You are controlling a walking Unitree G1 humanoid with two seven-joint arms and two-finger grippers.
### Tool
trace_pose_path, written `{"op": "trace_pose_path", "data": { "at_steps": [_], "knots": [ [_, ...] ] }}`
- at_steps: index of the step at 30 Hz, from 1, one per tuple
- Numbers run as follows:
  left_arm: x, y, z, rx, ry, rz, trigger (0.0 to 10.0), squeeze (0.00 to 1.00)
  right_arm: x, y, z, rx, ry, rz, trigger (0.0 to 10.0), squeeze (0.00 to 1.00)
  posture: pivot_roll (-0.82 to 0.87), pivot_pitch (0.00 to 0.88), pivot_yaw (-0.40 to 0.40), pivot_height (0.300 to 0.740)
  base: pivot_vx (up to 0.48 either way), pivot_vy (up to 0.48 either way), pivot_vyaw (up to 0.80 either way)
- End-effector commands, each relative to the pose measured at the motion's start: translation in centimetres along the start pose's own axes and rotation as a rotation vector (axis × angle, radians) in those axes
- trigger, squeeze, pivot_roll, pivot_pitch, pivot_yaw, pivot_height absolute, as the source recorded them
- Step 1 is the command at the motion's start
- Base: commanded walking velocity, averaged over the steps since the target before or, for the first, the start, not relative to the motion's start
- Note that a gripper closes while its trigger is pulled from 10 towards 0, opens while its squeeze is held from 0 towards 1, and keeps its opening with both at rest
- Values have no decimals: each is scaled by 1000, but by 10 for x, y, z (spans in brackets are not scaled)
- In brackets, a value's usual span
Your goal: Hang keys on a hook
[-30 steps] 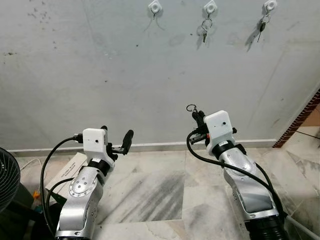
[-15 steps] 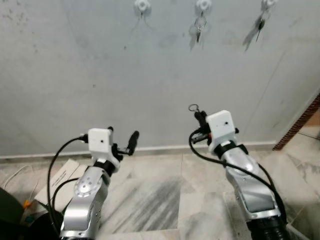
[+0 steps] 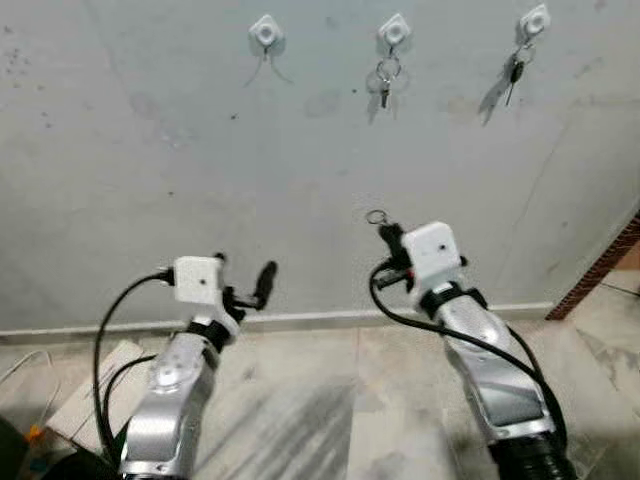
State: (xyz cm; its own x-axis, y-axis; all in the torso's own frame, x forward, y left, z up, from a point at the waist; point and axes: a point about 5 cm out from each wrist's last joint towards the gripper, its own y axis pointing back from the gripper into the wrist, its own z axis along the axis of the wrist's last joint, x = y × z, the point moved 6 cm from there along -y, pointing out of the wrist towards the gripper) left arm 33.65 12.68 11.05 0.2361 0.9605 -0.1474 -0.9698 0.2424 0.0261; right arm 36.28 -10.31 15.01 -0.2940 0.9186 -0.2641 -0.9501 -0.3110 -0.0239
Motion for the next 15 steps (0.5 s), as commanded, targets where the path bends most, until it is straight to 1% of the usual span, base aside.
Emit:
{"op": "trace_pose_path", "data": {
  "at_steps": [1, 11, 15],
  "knots": [
    [12, 3, 2, 1, -17, 27, 10000, 0, 13, -4, 9, -26, -8, 40, 10000, 0, 31, 68, 31, 740, 319, 0, 0],
    [10, 2, 2, 2, -14, 23, 10000, 0, 14, -4, 9, -30, -7, 42, 10000, 0, 29, 68, 32, 740, 319, 0, 0],
    [8, 1, 2, 4, -11, 18, 10000, 0, 13, -4, 9, -31, -9, 41, 10000, 0, 26, 70, 31, 740, 321, 0, 800]
  ]
}}
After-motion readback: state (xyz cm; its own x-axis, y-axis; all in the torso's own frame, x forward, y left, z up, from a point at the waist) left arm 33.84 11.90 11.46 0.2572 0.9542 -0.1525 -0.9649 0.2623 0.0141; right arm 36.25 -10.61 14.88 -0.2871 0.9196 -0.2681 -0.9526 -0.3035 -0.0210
